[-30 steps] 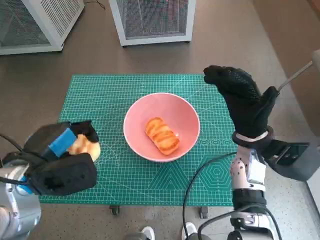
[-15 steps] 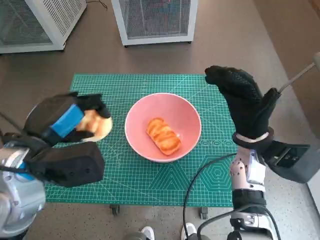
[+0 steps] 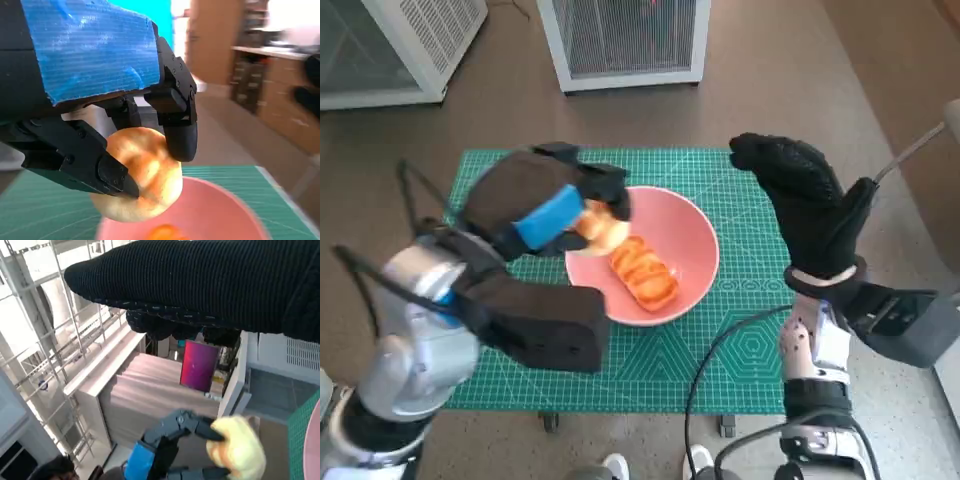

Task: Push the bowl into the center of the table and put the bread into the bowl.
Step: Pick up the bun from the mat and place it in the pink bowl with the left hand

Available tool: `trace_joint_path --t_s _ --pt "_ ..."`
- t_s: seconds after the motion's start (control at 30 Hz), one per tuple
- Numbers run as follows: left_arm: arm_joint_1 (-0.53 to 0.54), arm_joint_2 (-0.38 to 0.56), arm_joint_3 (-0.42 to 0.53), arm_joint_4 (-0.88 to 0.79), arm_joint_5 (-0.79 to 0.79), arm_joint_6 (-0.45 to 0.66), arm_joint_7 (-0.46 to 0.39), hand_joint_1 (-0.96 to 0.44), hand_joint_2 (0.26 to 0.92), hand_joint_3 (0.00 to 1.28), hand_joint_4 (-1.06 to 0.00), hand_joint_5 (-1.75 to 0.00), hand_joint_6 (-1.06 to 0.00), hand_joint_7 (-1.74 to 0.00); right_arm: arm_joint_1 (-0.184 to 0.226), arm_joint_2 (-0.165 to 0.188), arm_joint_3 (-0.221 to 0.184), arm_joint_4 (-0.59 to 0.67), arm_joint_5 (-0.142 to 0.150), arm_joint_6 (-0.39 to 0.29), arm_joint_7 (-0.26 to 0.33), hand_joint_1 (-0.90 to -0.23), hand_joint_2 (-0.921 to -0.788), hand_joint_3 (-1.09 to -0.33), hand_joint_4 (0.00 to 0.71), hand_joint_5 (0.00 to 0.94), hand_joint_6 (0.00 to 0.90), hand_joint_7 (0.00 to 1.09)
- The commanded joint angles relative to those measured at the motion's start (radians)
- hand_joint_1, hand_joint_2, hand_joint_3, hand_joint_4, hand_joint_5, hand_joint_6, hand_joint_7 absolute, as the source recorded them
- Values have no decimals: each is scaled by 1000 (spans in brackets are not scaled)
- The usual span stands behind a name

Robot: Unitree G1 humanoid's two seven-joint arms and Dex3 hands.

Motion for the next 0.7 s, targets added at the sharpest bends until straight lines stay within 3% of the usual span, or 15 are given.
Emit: trace_joint_path --t_s 0.03,0.7 --pt "-48 -52 -40 77 -9 -45 -2 2 911 31 -766 -1177 -684 -1017 33 -10 -3 -6 -15 -2 -9 -613 -921 -648 231 1 326 20" --pt "-93 -162 -101 334 -1 -105 5 2 920 90 -675 -1262 -597 -1124 63 -26 2 -39 -29 -8 -41 -606 -921 -661 227 0 323 19"
